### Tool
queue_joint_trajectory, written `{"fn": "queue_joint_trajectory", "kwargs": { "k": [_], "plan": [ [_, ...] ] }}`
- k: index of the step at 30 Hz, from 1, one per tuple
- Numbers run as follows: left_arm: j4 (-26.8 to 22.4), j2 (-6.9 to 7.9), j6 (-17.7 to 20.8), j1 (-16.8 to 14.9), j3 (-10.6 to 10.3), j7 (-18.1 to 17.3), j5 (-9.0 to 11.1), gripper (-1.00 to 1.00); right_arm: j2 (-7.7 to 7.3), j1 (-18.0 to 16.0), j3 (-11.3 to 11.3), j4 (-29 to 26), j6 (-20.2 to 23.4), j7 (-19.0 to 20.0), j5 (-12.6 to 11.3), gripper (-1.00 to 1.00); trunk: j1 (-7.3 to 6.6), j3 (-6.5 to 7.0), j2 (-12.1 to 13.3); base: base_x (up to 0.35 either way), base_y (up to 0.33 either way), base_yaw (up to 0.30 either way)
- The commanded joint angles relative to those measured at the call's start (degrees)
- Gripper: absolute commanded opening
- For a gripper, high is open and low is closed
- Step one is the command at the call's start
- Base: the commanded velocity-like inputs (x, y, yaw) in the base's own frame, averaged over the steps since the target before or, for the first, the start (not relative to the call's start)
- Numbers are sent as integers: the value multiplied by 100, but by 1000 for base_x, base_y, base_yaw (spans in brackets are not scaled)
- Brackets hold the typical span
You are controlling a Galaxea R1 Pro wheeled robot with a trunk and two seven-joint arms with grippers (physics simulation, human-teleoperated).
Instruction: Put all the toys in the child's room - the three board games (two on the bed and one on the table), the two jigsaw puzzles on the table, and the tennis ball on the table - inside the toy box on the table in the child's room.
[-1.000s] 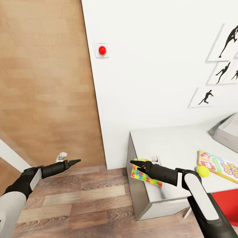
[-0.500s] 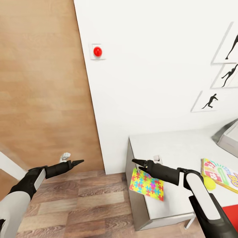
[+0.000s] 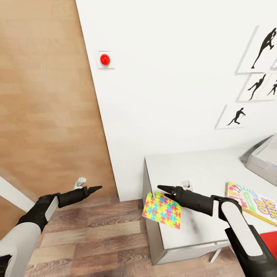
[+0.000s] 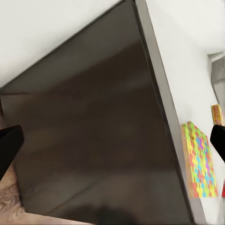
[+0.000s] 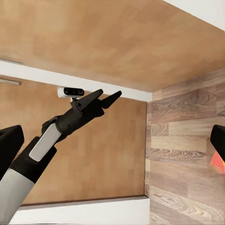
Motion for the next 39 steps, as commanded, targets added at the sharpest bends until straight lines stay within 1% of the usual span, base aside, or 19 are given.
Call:
{"fn": "queue_joint_trajectory", "kwargs": {
  "k": [1, 6, 14, 18, 25, 34, 39],
  "plan": [
    [1, -38, 48, -4, 9, -19, 18, 100, -23, -4, 2, -1, 12, 133, 37, 100, 0, -7, -6, -89, -67, 0],
    [1, -89, 56, -4, 7, -34, 22, 100, -48, -4, 2, 0, 12, 281, 40, 100, 0, -7, -6, -45, -46, 0],
    [1, -110, 66, -4, 7, -39, 27, 100, -56, -4, 2, 0, 12, 331, 48, 100, 0, -7, -6, 2, -207, 0],
    [1, -114, 91, -4, 8, -46, 32, 100, -56, -4, 2, 1, 12, 335, 48, 100, 0, -7, -6, 12, -97, 0],
    [1, -114, 356, -4, 16, -49, 45, 100, -57, -4, 6, 1, 12, 336, 49, 100, 0, -7, -6, 2, -18, 0],
    [12, -108, 547, -4, 48, -45, 70, 100, -41, -4, 1, 0, 12, 361, 42, 100, 197, -168, -367, 0, -2, 0],
    [33, -119, 650, -4, 65, -44, 78, 100, -34, -4, -11, 1, 12, 470, 37, 100, 307, -258, -568, 0, 0, 0]
  ]
}}
